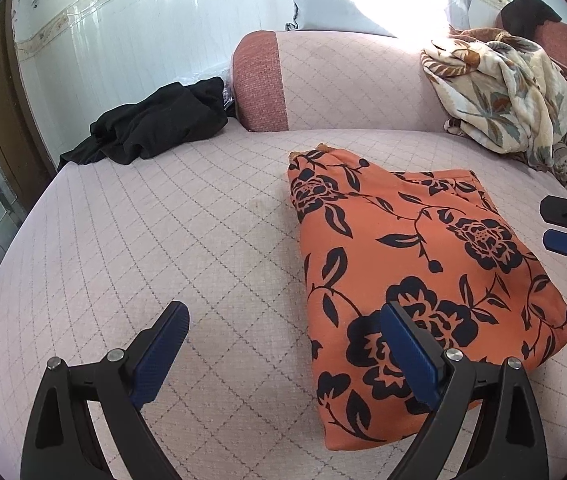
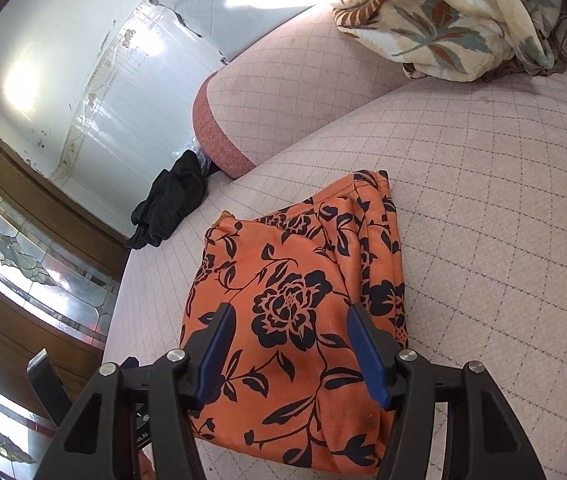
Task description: Fold small clothes
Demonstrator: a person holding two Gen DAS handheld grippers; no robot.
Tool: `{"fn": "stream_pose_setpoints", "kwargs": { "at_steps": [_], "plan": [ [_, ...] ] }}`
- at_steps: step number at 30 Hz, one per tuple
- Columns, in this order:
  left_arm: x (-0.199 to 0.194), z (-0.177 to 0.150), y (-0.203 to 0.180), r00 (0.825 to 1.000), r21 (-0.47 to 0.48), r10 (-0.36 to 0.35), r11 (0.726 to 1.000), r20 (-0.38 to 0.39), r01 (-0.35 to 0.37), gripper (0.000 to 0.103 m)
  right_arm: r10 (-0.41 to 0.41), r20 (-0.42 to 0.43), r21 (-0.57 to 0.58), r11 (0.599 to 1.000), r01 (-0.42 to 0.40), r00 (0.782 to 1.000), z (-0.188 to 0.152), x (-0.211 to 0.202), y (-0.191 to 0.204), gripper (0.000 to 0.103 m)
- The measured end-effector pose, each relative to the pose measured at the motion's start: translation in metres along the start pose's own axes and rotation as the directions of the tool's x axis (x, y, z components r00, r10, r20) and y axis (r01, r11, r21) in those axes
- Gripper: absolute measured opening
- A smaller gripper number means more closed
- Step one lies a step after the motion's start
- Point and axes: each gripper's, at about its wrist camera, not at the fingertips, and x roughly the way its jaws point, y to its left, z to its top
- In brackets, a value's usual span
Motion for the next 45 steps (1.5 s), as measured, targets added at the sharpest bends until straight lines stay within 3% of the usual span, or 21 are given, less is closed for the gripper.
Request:
{"fn": "stream_pose_setpoints", "kwargs": {
  "at_steps": [30,38,45],
  "plan": [
    [0.008,0.002,0.001,0.999,0.006,-0.037,0.999,-0.034,0.038,0.096,-0.021,-0.008,0.018,1.0,0.021,1.0,0.005,-0.006,-0.017,0.062],
    [0.017,0.011,0.01,0.983,0.001,-0.164,0.986,-0.087,0.164,0.096,-0.004,-0.032,0.06,0.998,0.006,0.999,0.009,-0.006,-0.033,0.062],
    [0.019,0.014,0.012,0.993,0.011,-0.1,0.995,-0.066,0.101,0.096,0.002,-0.029,0.073,0.997,0.0,1.0,0.009,-0.009,-0.039,0.062]
  ]
}}
